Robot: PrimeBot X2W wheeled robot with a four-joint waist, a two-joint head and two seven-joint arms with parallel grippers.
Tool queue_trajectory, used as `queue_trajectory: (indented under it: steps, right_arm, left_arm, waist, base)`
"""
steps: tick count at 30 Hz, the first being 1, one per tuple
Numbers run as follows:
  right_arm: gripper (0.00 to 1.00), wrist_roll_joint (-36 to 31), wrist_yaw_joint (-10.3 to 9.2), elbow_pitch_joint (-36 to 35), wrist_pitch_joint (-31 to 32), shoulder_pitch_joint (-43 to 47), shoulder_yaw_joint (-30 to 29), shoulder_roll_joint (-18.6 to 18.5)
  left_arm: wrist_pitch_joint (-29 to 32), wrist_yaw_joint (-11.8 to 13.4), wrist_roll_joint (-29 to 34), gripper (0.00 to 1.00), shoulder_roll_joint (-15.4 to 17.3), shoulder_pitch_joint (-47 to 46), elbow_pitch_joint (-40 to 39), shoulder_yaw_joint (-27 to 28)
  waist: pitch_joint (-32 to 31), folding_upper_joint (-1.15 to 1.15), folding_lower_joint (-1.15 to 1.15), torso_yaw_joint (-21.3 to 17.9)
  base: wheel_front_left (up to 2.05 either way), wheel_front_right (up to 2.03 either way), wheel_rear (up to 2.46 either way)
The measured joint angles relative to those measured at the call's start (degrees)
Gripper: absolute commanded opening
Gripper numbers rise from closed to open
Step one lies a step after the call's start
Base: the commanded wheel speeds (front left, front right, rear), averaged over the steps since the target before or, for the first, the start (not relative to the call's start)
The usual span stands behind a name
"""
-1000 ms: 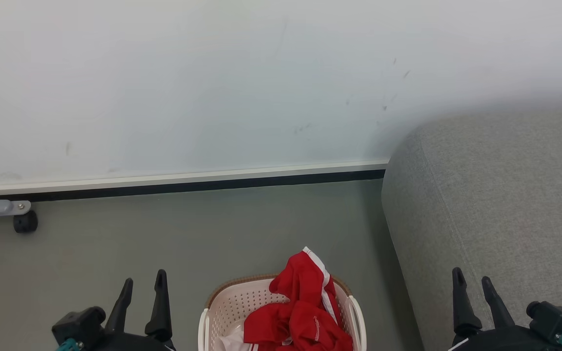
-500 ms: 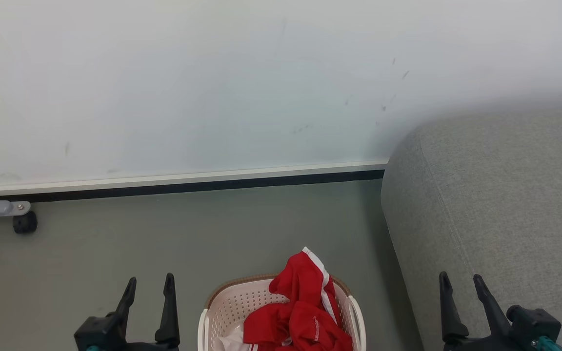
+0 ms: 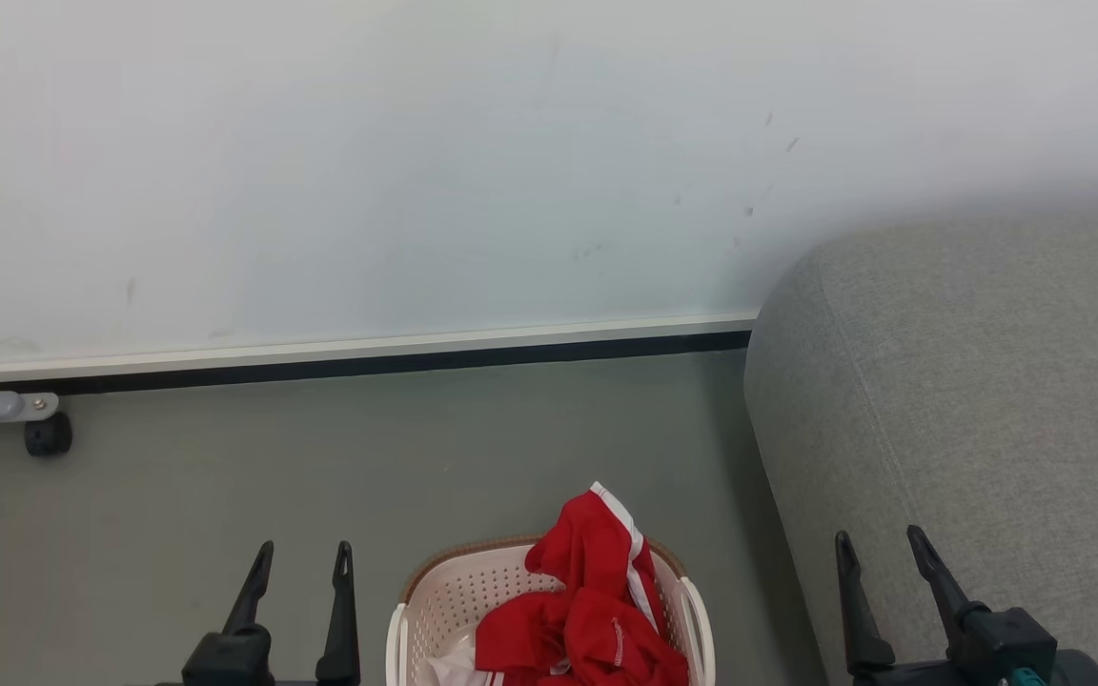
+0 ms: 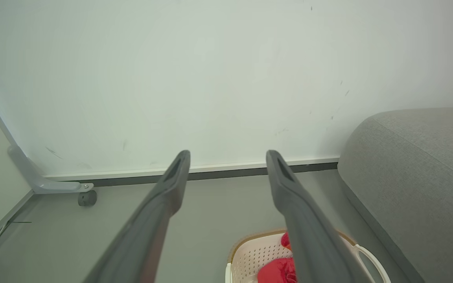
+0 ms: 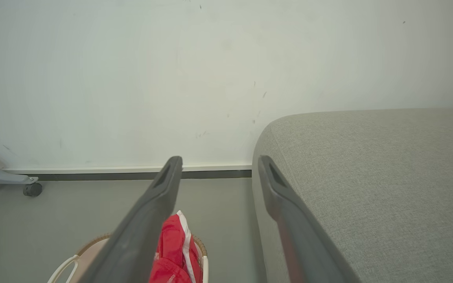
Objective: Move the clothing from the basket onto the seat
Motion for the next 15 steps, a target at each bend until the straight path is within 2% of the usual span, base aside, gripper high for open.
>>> queue_trajectory:
  steps: [15]
  right_arm:
    - [1.00, -0.07, 0.02, 0.00, 0.00, 0.08, -0.24, 0.00]
  left_arm:
    - [0.00, -0.08, 0.00, 1.00, -0.24, 0.31, 0.16, 0.59]
  waist:
    - [0.15, 0.00, 0.00, 0.03]
  base:
    - [0.00, 0.00, 0.00]
